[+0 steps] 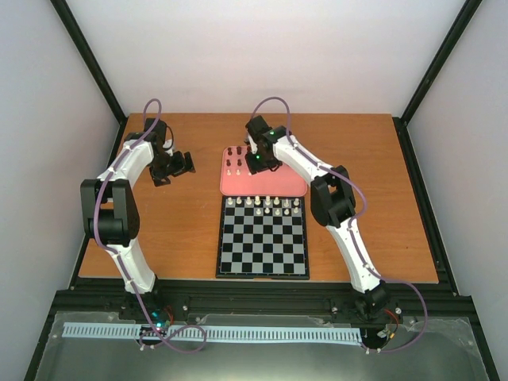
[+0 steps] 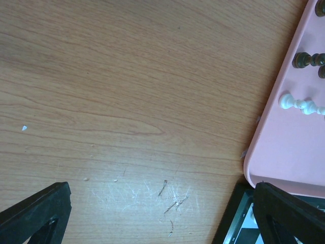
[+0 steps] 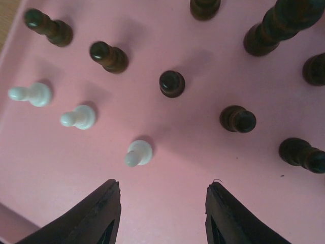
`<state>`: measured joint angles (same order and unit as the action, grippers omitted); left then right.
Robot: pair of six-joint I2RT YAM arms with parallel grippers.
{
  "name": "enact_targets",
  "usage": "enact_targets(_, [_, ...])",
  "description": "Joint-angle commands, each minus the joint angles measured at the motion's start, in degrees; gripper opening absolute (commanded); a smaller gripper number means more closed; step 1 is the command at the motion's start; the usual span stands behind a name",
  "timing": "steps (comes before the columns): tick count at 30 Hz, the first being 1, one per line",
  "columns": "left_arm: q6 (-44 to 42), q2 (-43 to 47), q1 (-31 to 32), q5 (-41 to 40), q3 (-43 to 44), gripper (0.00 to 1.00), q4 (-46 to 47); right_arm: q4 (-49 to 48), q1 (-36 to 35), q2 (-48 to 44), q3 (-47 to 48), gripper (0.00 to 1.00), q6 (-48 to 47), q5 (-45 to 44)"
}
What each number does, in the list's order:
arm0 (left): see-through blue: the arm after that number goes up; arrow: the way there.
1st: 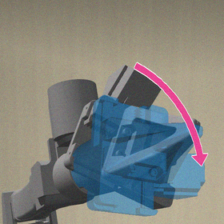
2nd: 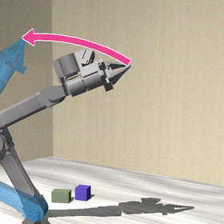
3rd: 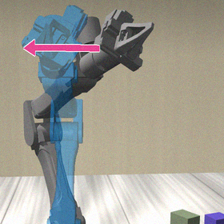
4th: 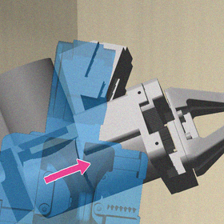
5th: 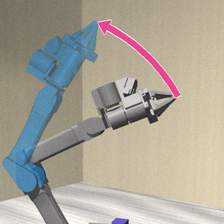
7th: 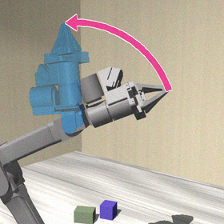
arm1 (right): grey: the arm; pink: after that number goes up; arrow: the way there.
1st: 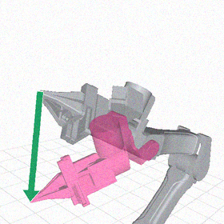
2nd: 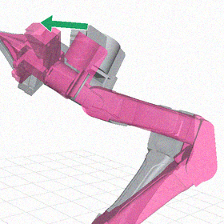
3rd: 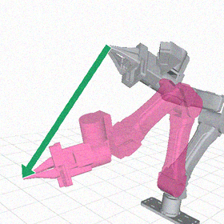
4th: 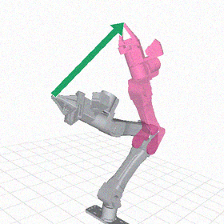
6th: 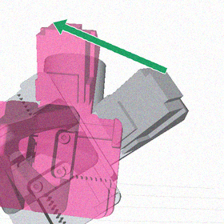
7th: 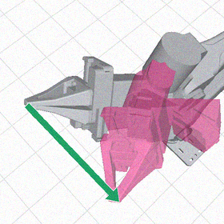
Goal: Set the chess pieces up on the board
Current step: Pick up the chess piece from the storage box.
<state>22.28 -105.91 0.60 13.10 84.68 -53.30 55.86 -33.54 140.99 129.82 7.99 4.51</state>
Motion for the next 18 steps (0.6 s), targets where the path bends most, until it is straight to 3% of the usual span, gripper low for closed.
enact_targets(1, [0.05, 0.91, 0.1, 0.09, 0.13, 1.0, 0.74, -2.0, -0.23, 0.51, 2.39, 0.46, 0.66, 0.49])
enact_targets(18, [-0.01, -0.17, 0.07, 0.02, 0.7, 1.0, 0.6, -2.9, -0.21, 5.79, 4.71, 0.37, 0.54, 6.09])
